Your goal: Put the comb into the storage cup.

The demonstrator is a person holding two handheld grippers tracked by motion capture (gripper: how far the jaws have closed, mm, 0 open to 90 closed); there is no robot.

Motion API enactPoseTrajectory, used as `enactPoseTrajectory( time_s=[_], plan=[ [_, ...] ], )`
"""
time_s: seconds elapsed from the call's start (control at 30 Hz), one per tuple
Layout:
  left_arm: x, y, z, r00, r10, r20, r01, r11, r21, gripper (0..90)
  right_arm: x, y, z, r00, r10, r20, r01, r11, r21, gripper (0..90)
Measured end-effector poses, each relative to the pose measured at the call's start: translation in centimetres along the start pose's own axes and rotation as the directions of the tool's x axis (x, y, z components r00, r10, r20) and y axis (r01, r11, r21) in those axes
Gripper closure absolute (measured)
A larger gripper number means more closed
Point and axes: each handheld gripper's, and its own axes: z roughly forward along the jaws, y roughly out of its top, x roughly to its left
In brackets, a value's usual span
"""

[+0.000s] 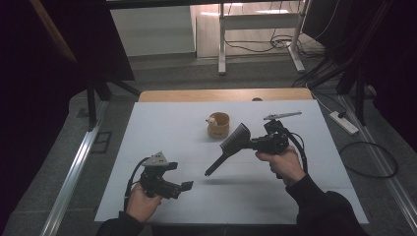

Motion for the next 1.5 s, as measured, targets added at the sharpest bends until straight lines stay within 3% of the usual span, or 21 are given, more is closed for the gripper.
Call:
enactPoseTrajectory(
  time_s=[0.37, 1.03, 1.5],
  plan=[
    [1.0, -1.4, -1.8, 0.9983, -0.055, -0.021, 0.054, 0.9981, -0.03, 0.8, 0.0, 0.5, -0.7, 0.9997, -0.009, 0.021, 0.009, 1.0, -0.028, 83.6],
    [1.0, -2.9, -3.4, 0.9948, -0.051, -0.088, 0.05, 0.9986, -0.016, 0.2, -0.7, 2.2, -1.6, 0.9977, 0.016, 0.066, -0.01, 0.996, -0.091, 83.6],
    [1.2, -3.9, -4.5, 0.9914, -0.071, -0.11, 0.069, 0.9973, -0.028, 0.2, -1.1, 3.5, -2.1, 0.9947, 0.015, 0.101, -0.004, 0.993, -0.116, 83.6]
  ],
)
